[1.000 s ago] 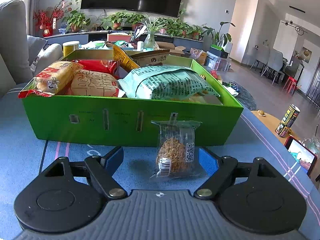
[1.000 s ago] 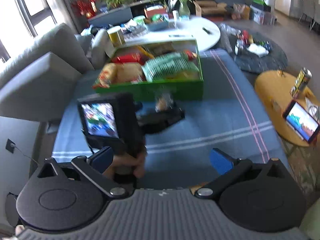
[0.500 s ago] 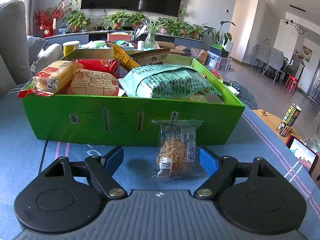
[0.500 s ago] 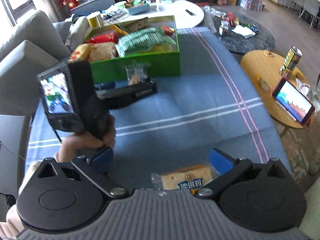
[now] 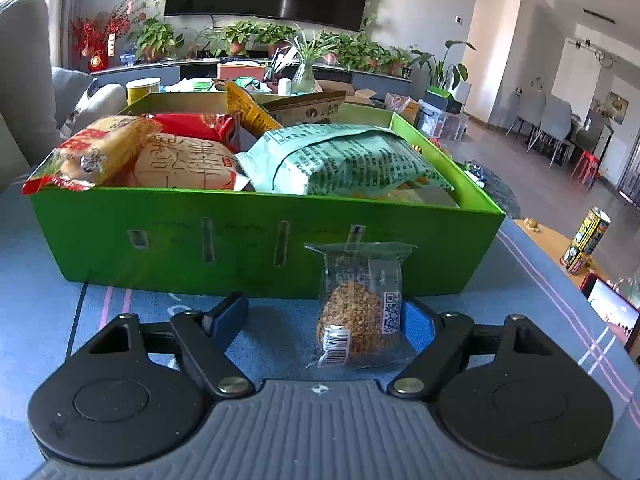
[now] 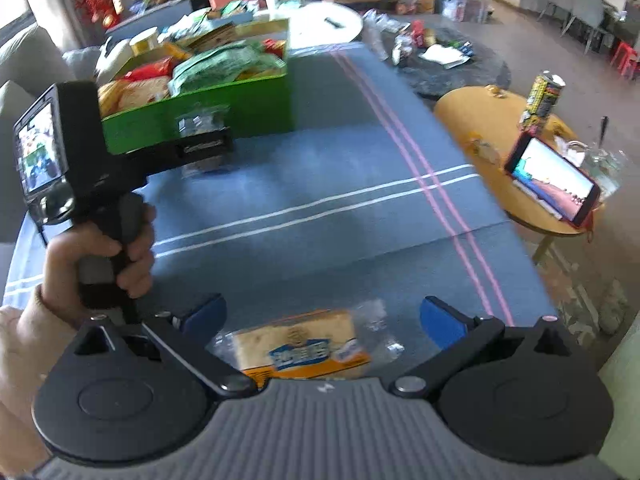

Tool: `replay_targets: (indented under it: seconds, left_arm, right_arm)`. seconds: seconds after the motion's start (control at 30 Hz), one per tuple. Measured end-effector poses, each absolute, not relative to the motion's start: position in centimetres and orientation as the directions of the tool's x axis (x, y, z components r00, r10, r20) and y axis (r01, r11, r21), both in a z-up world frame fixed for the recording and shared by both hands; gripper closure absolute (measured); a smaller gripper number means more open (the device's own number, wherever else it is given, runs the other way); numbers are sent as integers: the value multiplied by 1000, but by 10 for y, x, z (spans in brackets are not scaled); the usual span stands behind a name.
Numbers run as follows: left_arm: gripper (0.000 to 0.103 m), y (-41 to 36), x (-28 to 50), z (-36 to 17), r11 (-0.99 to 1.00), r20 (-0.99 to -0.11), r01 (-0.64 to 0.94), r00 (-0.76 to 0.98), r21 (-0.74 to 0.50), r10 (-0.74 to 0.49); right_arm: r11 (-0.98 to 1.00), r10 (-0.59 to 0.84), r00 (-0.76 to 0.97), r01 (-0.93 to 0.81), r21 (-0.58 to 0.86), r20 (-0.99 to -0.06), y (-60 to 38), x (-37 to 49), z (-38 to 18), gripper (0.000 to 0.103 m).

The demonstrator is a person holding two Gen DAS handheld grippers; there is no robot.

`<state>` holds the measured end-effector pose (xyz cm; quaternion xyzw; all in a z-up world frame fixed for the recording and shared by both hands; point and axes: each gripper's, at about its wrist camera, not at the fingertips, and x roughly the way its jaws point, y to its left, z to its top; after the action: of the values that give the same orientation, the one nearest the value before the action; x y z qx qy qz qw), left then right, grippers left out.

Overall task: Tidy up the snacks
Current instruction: 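Grasp the clear cookie packet with the left gripper while the right reaches the blue-labelled cake packet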

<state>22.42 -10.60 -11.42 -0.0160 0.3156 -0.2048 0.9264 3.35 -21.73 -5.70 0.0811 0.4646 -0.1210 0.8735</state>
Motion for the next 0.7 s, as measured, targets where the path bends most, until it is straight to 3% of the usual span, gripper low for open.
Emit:
replay_targets:
  seconds: [0.07, 0.1, 0.2, 0.7]
  left_arm:
    - [61, -110, 222, -114, 907, -576, 398, 713, -140, -401]
    - [66, -113, 221, -114, 905, -579, 409, 712, -117, -397]
    - [70, -122, 216, -115, 903, -579, 428, 727, -37, -368]
    - [72, -116, 203, -109, 885, -591, 461, 697, -63, -405]
  right_arm:
    - [952, -161, 542, 306, 15, -825, -221, 29, -62, 0]
    - [950, -164, 542, 313, 17, -824, -224, 28, -64, 0]
    - [943, -141, 562, 327, 62, -815, -231, 17, -70, 0]
    - [966, -8, 644, 202, 160, -765, -228, 2, -76, 0]
